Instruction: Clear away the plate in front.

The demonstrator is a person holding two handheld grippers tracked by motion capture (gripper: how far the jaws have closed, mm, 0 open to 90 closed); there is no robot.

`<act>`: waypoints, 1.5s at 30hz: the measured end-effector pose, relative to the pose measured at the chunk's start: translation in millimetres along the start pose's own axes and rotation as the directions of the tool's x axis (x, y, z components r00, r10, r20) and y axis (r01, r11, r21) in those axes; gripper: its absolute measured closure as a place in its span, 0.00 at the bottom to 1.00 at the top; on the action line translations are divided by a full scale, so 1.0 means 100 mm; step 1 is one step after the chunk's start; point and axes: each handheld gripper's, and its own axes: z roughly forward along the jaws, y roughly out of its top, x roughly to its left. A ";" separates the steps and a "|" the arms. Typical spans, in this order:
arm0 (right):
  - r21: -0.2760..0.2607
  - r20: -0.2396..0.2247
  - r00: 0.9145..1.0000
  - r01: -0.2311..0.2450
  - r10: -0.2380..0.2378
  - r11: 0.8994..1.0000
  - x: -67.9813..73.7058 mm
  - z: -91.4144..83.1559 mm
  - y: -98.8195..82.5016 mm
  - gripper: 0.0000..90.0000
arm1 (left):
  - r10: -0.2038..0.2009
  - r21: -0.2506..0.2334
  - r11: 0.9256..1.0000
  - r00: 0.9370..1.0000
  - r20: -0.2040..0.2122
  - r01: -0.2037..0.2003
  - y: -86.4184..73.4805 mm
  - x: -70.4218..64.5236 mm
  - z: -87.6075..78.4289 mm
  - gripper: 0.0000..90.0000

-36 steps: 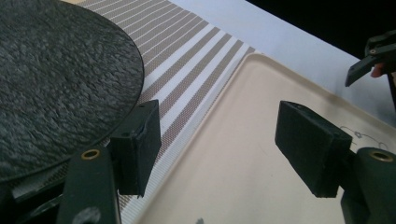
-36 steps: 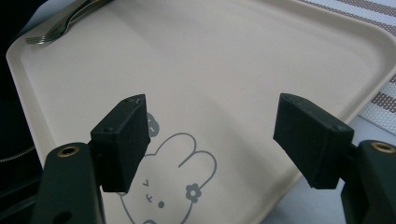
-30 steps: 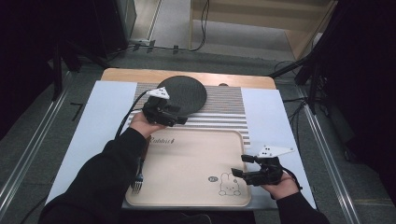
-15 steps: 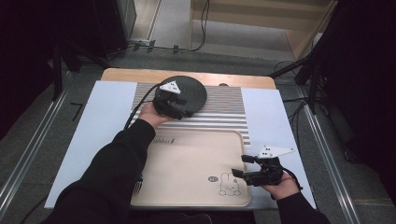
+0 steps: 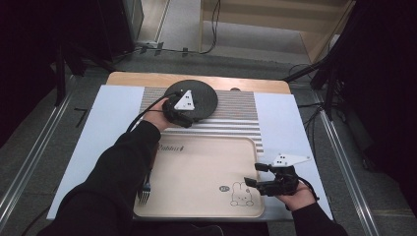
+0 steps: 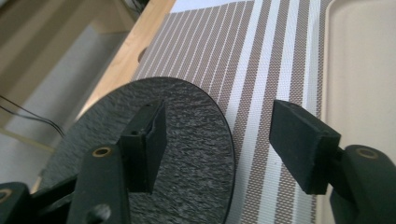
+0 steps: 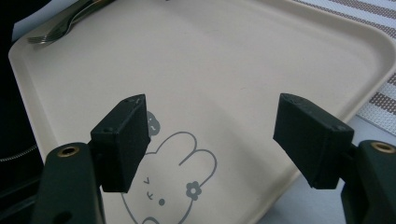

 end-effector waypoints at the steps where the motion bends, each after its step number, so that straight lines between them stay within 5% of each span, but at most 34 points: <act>1: 0.000 0.000 1.000 0.000 0.000 1.000 0.00 0.00 0.00 0.28 | 0.013 0.005 1.000 1.000 0.000 -0.013 -0.01 -0.01 0.01 0.45; 6: 0.000 -0.001 1.000 -0.002 0.002 1.000 0.00 0.00 0.00 0.28 | 0.156 0.040 0.987 0.987 -0.039 -0.155 -0.06 -0.09 0.06 0.46; 11: 0.001 0.000 1.000 -0.003 0.003 1.000 0.00 0.00 0.00 0.28 | 0.241 0.062 0.969 0.969 -0.050 -0.238 -0.09 -0.17 0.10 0.46; 16: 0.003 -0.001 1.000 -0.002 0.002 1.000 0.00 0.00 0.00 0.28 | 0.367 0.106 0.928 0.927 -0.079 -0.358 -0.16 -0.22 0.15 0.48; 18: 0.001 -0.001 1.000 -0.002 0.002 1.000 0.00 0.00 0.00 0.28 | 0.369 0.115 0.926 0.926 -0.079 -0.359 -0.19 -0.22 0.16 0.48; 20: 0.001 -0.001 1.000 -0.005 0.005 1.000 0.00 0.00 -0.01 0.28 | 0.352 0.101 0.934 0.932 -0.082 -0.343 -0.21 -0.22 0.18 0.49; 24: 0.000 -0.001 1.000 -0.005 0.005 1.000 -0.01 -0.01 -0.01 0.28 | 0.361 0.118 0.929 0.930 -0.074 -0.351 -0.24 -0.24 0.21 0.50; 26: 0.001 -0.001 1.000 -0.006 0.006 1.000 -0.01 -0.01 -0.01 0.28 | 0.334 0.126 0.938 0.939 -0.085 -0.322 -0.28 -0.25 0.25 0.50; 31: 0.002 -0.001 1.000 -0.007 0.007 1.000 -0.01 0.00 -0.01 0.28 | 0.340 0.176 0.931 0.936 -0.093 -0.320 -0.36 -0.25 0.33 0.53; 35: 0.003 0.002 1.000 -0.010 0.010 1.000 -0.01 -0.01 -0.02 0.28 | 0.330 0.186 0.934 0.936 -0.119 -0.306 -0.39 -0.25 0.37 0.56; 38: 0.004 0.007 1.000 -0.009 0.009 1.000 -0.02 -0.01 -0.02 0.28 | 0.369 0.199 0.919 0.920 -0.134 -0.340 -0.41 -0.24 0.41 0.63; 40: 0.003 0.008 1.000 -0.009 0.009 1.000 -0.02 -0.02 -0.02 0.28 | 0.413 0.220 0.900 0.899 -0.148 -0.377 -0.41 -0.25 0.42 0.65; 45: 0.004 0.011 1.000 -0.009 0.009 1.000 -0.01 -0.02 -0.03 0.28 | 0.429 0.213 0.893 0.892 -0.140 -0.396 -0.43 -0.26 0.42 0.71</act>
